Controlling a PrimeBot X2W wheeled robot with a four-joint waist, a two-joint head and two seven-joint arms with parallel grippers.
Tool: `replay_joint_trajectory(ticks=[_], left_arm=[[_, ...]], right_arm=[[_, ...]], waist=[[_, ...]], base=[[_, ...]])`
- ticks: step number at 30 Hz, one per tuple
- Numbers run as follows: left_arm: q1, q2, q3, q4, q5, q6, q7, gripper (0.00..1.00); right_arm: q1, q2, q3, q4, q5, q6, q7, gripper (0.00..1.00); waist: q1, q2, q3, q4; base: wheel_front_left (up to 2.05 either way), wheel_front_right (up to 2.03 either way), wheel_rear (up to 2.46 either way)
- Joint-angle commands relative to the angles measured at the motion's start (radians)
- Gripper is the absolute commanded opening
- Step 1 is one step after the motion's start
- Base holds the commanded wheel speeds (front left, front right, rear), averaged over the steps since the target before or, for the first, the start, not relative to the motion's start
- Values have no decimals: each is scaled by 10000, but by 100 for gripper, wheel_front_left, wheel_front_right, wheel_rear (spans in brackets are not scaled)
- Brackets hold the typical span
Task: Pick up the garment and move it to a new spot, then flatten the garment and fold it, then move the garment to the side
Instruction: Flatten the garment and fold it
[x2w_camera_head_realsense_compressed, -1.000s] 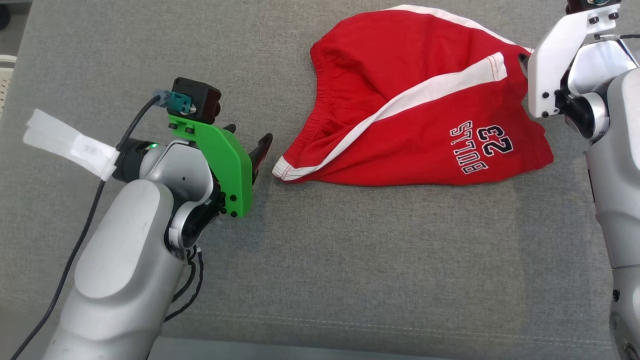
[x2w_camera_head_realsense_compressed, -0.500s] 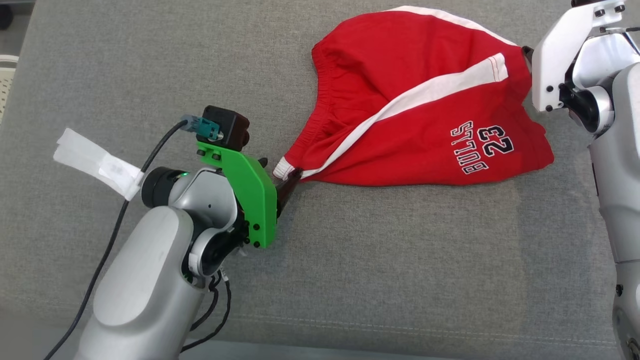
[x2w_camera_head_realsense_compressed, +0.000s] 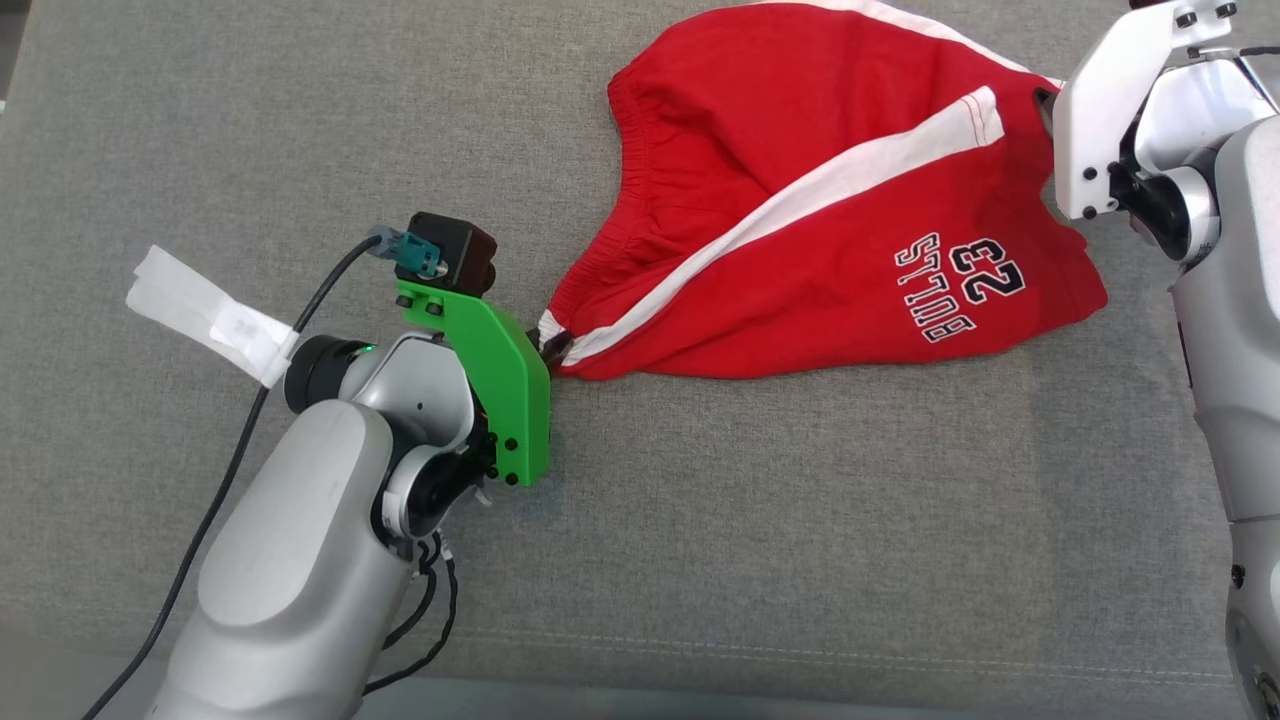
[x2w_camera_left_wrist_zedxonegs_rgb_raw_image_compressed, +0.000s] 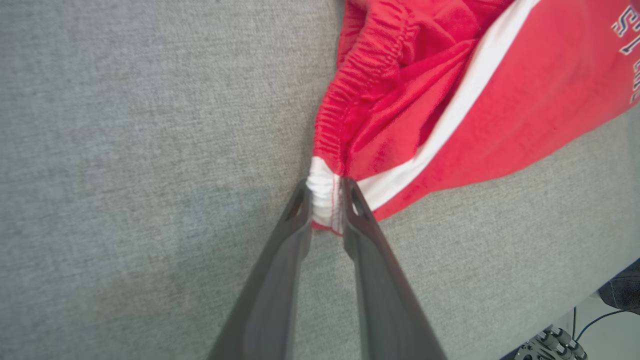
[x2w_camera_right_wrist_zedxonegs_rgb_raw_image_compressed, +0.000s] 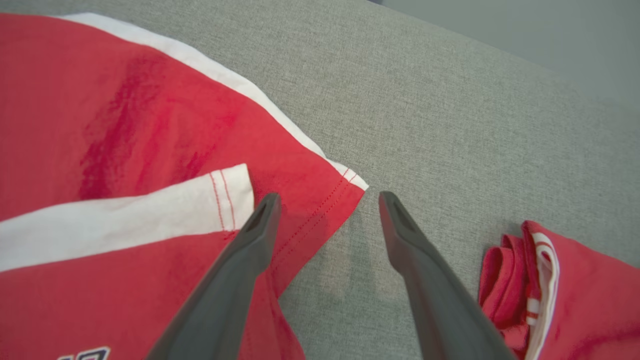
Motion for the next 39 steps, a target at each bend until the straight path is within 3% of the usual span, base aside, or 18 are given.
replay_joint_trajectory(ticks=[1, 25, 26, 27, 30, 39], left_arm=[[-151, -25, -34, 32, -69, -88, -12, 1], [-441, -256, -346, 240, -129, -264, -359, 0], [-475, -262, -354, 245, -120, -248, -377, 0], [-492, -269, -359, 252, -115, -235, -402, 0], [-534, -278, -361, 281, -121, -222, -452, 0], [-568, -237, -242, 326, -62, -147, -864, 0]], right_arm=[[-128, -4, 59, 1, 30, -5, 18, 100], [-211, 142, 731, 774, 595, -5, -193, 100], [-239, 144, 737, 846, 600, -5, -216, 79], [-262, 141, 744, 879, 586, -5, -236, 49], [-330, 161, 805, 923, 556, -5, -312, 2], [-414, -83, 1033, 838, 506, -5, -817, 0]], waist=[[-1, 0, 54, 15], [-1, 0, 461, 400], [-1, 0, 496, 420], [-1, 0, 513, 429], [-1, 0, 544, 436], [-1, 0, 418, 364]], base=[[0, 0, 0], [0, 0, 0], [0, 0, 0], [0, 0, 0], [0, 0, 0], [0, 0, 0]])
